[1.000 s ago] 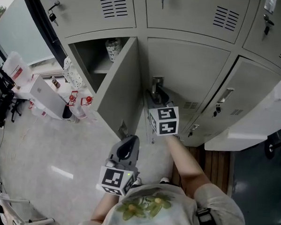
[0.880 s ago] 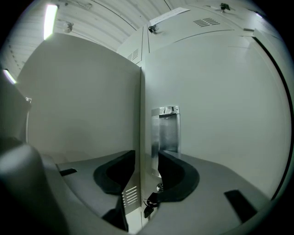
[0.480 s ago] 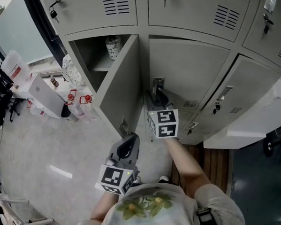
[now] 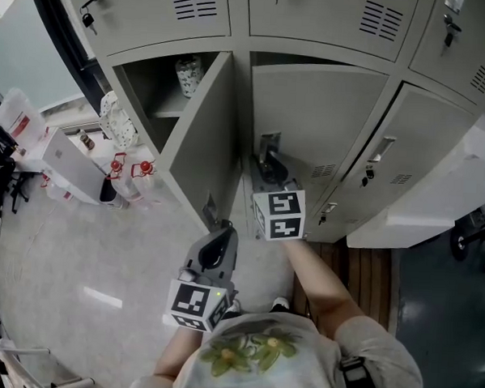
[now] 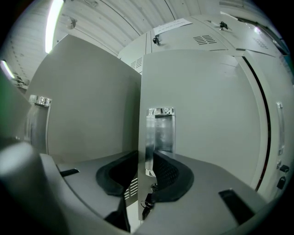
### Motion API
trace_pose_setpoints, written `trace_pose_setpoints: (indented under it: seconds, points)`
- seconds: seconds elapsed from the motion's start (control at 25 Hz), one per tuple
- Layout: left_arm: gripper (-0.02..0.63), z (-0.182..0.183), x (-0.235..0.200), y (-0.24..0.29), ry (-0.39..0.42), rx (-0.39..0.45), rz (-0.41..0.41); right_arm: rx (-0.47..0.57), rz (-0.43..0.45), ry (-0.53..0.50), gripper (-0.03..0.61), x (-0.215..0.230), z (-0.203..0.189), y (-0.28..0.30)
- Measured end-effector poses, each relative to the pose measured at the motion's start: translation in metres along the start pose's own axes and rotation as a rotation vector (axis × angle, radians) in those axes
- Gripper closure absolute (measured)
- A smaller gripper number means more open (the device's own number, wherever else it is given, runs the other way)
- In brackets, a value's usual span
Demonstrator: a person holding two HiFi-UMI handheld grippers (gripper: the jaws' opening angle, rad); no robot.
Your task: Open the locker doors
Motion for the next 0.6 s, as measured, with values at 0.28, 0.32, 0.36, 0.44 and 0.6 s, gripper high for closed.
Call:
trace_pose_setpoints:
  seconds: [0.28, 0.32, 0.36, 0.44, 0.6]
  points:
    - [0.586, -0.004, 0.004, -0.007, 0.004, -0.008, -0.012, -0.005, -0.011, 0.003, 0.46, -0.004, -0.001, -0.011]
    - [0.586, -0.003, 0.004, -0.007, 0.006, -0.003, -0.013, -0.005, -0.012, 0.004, 0.46, -0.005, -0.001, -0.012]
    - [0.586, -0.003, 0.004, -0.008, 0.008, 0.004, -0.013, -0.004, -0.013, 0.005, 0.46, -0.006, -0.001, -0.014]
    - [0.586, -0.003, 0.004, -0.01, 0.012, 0.011, -0.017, -0.002, -0.012, 0.006, 0.46, -0.007, -0.001, -0.017]
    - [0.586, -0.005, 0.008, -0.012, 0.008, -0.001, -0.032, -0.003, -0.002, 0.007, 0.46, -0.01, -0.001, -0.023]
Point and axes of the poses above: the fingertips, and each gripper's own axes: y forward along the fingers, x to its right, z out of its top, the point moved 2 cm from there along -y, backward along the fingers, and after that the axes turned 11 degrees about z, right-handed, at the moved point
